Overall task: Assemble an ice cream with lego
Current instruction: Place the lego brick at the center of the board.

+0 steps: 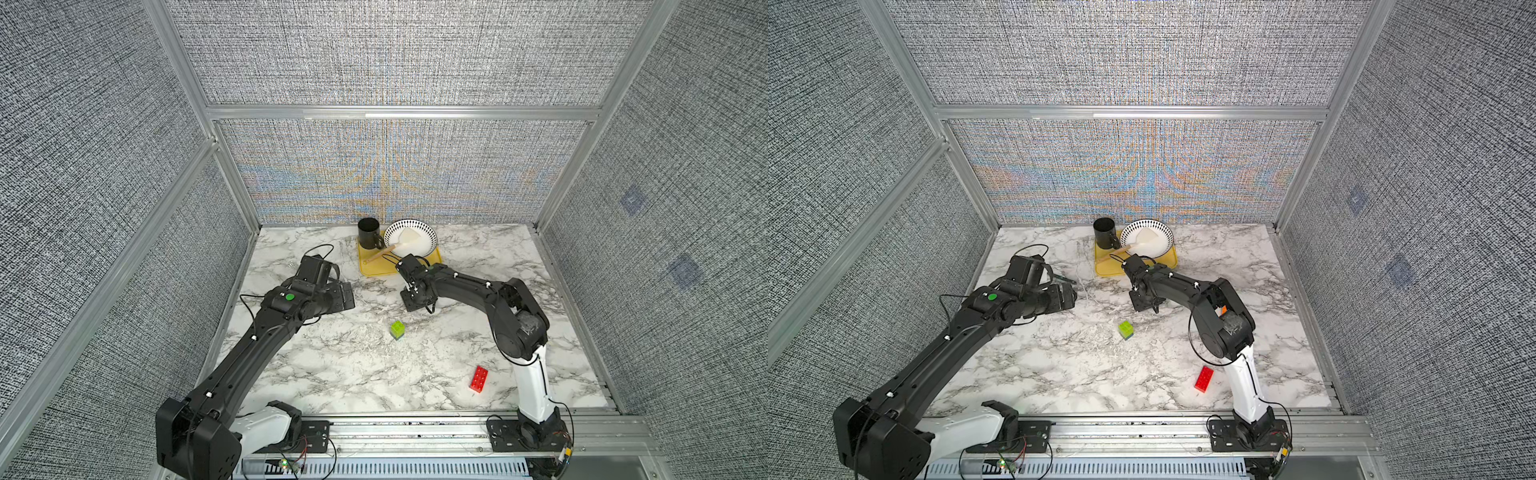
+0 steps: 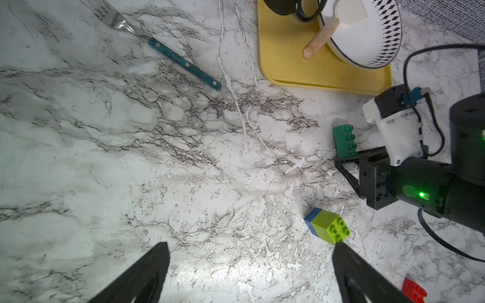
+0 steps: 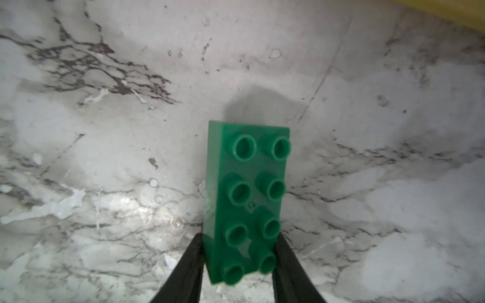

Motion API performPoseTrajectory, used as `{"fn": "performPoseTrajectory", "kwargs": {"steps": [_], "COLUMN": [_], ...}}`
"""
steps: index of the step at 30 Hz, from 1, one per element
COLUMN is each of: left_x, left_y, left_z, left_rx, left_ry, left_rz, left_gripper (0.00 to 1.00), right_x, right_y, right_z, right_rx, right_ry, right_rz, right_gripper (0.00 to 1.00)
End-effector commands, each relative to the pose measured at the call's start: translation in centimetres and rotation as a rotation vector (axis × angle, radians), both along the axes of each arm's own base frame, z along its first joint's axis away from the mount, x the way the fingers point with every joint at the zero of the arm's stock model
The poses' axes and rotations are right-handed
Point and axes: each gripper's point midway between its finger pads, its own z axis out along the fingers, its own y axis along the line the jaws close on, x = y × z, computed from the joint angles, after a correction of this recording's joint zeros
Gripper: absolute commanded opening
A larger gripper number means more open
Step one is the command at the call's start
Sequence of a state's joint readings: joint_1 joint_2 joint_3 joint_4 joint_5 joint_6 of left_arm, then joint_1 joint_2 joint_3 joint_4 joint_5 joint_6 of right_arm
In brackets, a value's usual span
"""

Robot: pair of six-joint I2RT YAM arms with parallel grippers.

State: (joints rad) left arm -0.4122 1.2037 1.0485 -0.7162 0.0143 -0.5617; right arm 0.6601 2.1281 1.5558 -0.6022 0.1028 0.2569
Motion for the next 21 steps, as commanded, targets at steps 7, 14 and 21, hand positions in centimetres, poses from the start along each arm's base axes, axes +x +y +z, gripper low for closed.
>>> {"fn": "performPoseTrajectory", "kwargs": {"steps": [7,14,21], "left_x": [0.9,2.2,3.8], "left_y": [-2.4,-4.9,-9.7], "left_z": [0.0,0.2,-0.9], "left_rx": [-0.067,-0.102,-0.035], "left_ry": [0.051,0.104,0.173], "left_rz": [-0.071,-0.139,-0.209], "left_gripper": [1.0,1.0,0.94], "right_x": [0.2,1.1,0.9], "right_y": [2.6,2.4,-5.8], "right_z": [2.4,11.5,11.4], "right_rx": [0.23,0.724,0.744], "right_ry": [0.017,-0.092,-0.251], "right_rz": [0.01,-0.029,-0.236], "right_gripper": [0.73,0.75,0.75]}}
